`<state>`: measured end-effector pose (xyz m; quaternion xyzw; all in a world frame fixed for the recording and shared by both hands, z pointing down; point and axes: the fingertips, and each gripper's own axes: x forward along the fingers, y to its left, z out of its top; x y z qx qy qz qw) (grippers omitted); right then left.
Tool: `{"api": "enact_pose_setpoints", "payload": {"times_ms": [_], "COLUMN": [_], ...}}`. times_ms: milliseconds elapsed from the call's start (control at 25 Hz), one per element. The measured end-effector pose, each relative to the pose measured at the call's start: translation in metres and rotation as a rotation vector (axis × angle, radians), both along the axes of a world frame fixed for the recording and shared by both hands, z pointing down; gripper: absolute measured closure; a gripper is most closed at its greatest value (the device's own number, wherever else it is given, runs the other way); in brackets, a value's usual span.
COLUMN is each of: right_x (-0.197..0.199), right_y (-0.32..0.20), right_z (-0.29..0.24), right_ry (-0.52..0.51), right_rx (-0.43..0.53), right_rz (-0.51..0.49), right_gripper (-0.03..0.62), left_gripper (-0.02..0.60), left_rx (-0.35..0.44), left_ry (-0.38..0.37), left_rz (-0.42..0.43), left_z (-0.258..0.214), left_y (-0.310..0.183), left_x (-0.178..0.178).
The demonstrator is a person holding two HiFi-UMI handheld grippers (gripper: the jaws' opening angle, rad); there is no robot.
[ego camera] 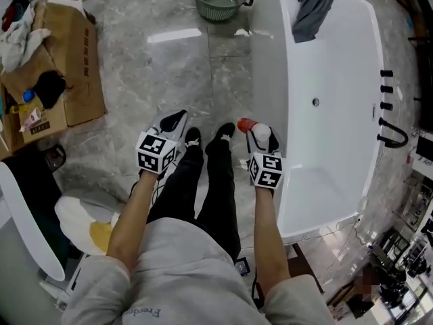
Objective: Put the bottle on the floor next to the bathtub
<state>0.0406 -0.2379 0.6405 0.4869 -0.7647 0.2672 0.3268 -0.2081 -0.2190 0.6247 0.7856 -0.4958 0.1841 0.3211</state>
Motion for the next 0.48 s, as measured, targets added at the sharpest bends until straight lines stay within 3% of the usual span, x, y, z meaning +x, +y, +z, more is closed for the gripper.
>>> {"api": "enact_pose_setpoints", "payload": {"times_ms": [480], "right_x": [-0.009], "right_y": [-0.051], "right_z": [0.103], "right_ry": [0.0], "right_rx": [-0.065], "right_rz": [-0.025], "right_gripper": [0.31], "left_gripper": [0.525], "left_rx": [-0.094], "left_ry": [0.017], "left_rz": [0.016], "left_z": [0.096], "left_y": [-0.013], "left_x": [0.049]}}
